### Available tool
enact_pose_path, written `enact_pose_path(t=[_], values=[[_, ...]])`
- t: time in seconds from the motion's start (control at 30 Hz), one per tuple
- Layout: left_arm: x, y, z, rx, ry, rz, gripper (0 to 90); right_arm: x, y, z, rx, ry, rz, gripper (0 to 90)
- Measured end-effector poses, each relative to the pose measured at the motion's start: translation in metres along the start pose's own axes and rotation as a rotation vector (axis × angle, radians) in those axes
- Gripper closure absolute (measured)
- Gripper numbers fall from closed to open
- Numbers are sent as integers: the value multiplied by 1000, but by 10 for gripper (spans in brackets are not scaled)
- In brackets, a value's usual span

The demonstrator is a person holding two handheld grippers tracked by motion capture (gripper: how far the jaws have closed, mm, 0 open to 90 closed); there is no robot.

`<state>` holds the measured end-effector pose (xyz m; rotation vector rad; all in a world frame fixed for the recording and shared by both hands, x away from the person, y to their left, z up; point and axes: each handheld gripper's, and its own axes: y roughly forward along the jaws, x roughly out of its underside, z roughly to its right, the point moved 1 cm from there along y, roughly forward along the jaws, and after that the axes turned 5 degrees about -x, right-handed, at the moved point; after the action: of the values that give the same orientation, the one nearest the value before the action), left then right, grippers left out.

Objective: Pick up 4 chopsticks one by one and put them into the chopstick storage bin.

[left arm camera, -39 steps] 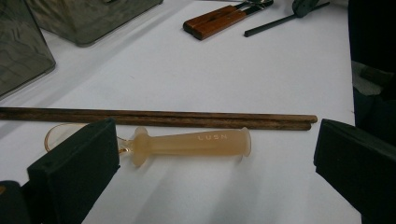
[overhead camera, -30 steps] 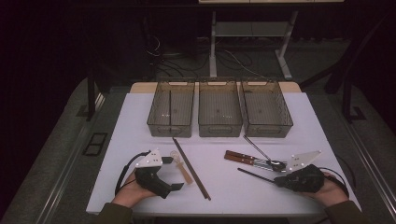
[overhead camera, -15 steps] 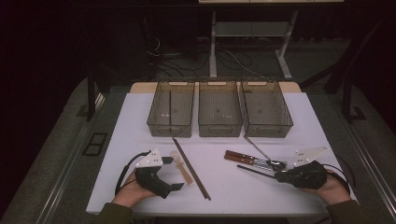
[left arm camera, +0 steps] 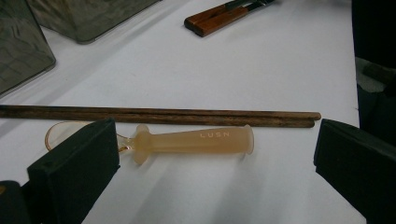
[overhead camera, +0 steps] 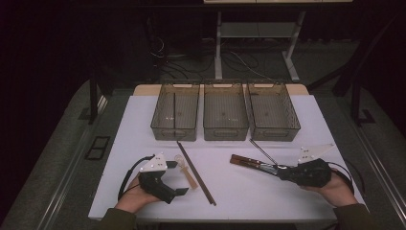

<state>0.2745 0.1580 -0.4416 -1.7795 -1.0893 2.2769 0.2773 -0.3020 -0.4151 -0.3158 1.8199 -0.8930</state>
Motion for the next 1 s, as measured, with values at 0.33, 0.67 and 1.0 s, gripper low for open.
enact_pose_path(t=[0.33,0.67,1.0], values=[[0,0,0,-1,4,-7,0,-19,0,1,4,10,39,862],[0,0,0,2,5,-8,0,-44,8,3,6,17,75,862],[0,1,1,2,-2,-1,0,-60,20,6,6,38,105,862]])
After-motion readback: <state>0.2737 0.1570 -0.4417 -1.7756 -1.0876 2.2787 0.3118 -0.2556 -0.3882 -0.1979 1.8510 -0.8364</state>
